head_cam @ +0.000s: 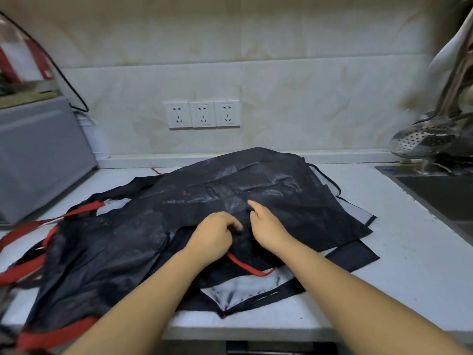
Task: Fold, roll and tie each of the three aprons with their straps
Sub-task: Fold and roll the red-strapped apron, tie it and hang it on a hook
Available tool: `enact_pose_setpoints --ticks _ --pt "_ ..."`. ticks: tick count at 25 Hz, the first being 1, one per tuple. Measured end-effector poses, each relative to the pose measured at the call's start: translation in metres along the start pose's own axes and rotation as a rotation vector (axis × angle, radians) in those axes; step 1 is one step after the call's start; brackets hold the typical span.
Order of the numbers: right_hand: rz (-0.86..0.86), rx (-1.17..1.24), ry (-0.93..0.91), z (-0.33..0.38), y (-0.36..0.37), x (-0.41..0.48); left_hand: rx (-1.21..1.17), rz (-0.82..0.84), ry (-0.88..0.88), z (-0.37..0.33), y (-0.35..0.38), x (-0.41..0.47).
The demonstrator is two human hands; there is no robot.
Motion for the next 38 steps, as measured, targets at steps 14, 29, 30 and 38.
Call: enact_pose_setpoints --ticks 14,29,30,38 --pt "0.137 -0.195 -0.118 -0.026 0.002 0.002 -0.686 -0.366 -0.451 0.038 -0.044 -0.021" --pt "0.285 -0.445 -0.131 -0.021 -0.012 -0.005 -0.879 -0.889 -0.85 0.118 -0.145 -0.046" --pt "0.251 -0.506 -0.143 -0.013 -0.007 -0.006 -0.532 -0.956 -0.802 0.109 -0.141 -0.046" --pt "0.262 -0.719 -0.193 0.008 0.037 -0.023 -0.167 -0.727 -0.299 0.057 -0.04 -0.029"
Point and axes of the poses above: each hand's wrist, its own x-axis towards the middle knuckle, its own y-axis out of the palm, z = x × y, the point moved 1 cm from there along x, towards the middle knuckle, and after that the axes turned 7 degrees about -x, right-handed, at the moved point
